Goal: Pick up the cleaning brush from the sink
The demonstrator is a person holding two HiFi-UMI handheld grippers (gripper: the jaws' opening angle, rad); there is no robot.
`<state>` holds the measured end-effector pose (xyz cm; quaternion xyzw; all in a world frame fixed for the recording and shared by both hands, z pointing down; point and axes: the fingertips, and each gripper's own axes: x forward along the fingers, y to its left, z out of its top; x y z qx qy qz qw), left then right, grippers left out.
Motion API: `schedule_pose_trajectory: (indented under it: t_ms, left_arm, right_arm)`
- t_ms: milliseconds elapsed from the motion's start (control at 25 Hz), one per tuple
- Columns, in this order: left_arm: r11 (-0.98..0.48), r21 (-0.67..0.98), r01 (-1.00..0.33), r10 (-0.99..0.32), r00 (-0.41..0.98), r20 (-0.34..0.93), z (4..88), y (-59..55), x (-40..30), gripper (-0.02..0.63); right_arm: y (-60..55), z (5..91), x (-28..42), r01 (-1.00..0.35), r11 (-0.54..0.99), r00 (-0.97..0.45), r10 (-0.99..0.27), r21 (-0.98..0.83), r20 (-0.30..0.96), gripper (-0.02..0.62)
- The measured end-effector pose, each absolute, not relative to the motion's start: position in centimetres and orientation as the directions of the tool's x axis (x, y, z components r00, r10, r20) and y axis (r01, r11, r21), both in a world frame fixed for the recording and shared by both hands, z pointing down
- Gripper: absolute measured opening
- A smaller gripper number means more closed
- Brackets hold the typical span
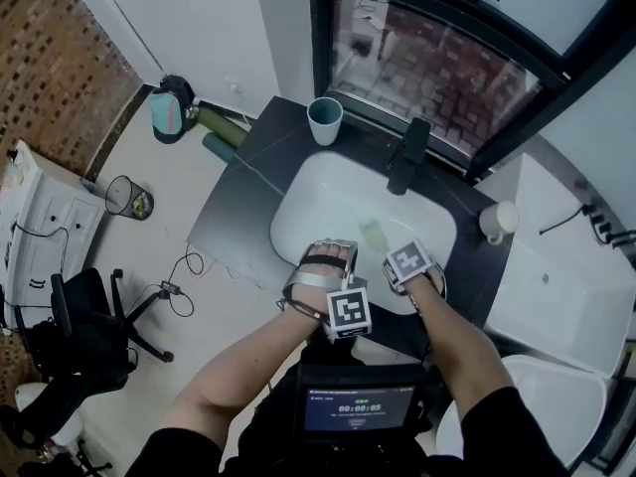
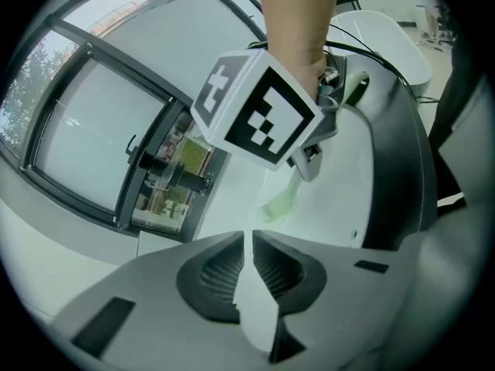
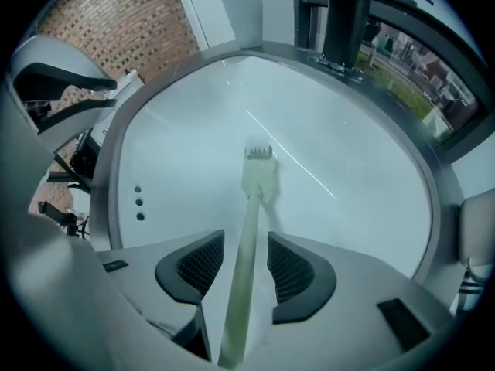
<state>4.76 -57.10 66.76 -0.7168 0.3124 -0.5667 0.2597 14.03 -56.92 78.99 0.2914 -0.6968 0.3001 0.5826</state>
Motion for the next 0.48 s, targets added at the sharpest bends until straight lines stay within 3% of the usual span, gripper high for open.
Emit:
schedule_pose_trajectory:
  t_ms: [40,120,480]
  left_arm:
    - [-0.658,-0.735,-0.161,-0.752,0.172,0.636,66.9,-57.5,4.8,0.048]
    - [-0.644,-0.747,-0.164,-0.765,0.169,0.622,67.3,-58.3,4.4,0.046]
    - [-0.659,-0.713,-0.239,-0.752,0.174,0.636,65.5,-58.3,3.2,0.046]
  right_arm:
    - [-57.3,79.5,14.0,-0.758,0.649,-0.139,-0.056,-0.07,0.989,0.167]
    - [-57.6,80.5,14.3,-0.76,0.647,-0.108,-0.045,-0.053,0.993,0.071]
    - [-57.5,80.1,14.0,-0.802,0.582,-0.183,-0.027,-0.134,0.983,0.055]
